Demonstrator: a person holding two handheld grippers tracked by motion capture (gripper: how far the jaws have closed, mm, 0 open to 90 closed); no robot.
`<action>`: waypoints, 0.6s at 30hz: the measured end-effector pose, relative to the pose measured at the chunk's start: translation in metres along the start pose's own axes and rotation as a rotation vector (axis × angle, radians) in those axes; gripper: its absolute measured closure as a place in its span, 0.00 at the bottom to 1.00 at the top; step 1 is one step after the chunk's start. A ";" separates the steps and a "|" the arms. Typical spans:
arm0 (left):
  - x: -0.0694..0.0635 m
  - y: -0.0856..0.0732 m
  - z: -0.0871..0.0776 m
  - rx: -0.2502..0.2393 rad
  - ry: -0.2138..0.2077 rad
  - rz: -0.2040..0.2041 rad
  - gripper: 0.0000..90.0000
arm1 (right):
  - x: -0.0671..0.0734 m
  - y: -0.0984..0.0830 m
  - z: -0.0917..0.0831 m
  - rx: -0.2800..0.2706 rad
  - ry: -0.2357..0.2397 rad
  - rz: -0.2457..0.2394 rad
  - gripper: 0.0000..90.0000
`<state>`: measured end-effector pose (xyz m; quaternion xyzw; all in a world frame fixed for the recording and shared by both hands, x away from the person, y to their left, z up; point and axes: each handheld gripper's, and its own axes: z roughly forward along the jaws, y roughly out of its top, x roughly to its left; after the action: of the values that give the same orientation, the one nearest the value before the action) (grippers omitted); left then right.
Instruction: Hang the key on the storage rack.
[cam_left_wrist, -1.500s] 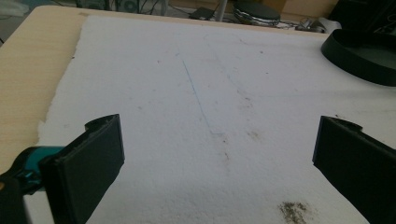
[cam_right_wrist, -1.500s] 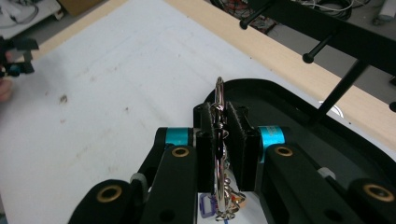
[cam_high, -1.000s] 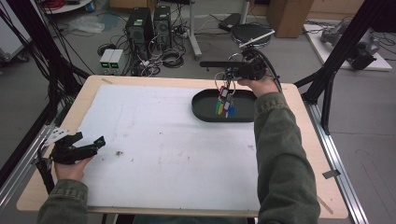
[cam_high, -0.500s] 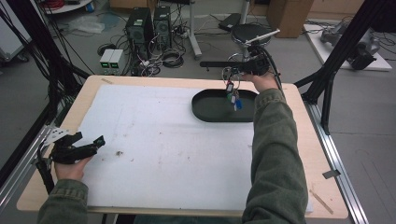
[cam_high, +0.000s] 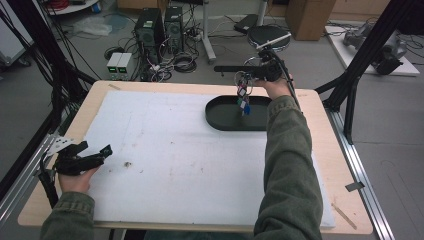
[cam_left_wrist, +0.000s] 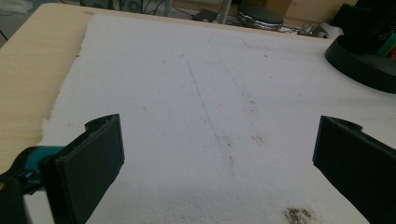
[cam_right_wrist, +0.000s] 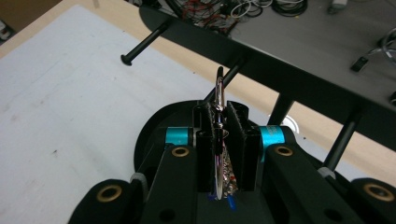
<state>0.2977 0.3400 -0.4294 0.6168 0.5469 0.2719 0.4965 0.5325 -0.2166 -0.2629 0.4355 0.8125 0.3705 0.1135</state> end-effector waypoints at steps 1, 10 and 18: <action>0.000 0.000 0.000 -0.001 0.001 -0.001 0.03 | 0.000 0.000 0.001 -0.005 -0.001 0.003 0.91; 0.001 0.000 0.000 -0.002 0.000 -0.005 0.03 | 0.000 -0.001 -0.001 -0.006 -0.031 0.013 0.83; 0.000 0.000 0.000 0.001 -0.001 -0.002 0.03 | 0.003 -0.003 -0.016 -0.066 -0.013 0.034 0.72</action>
<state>0.2978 0.3400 -0.4294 0.6164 0.5476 0.2709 0.4967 0.5202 -0.2233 -0.2537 0.4476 0.7917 0.3960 0.1265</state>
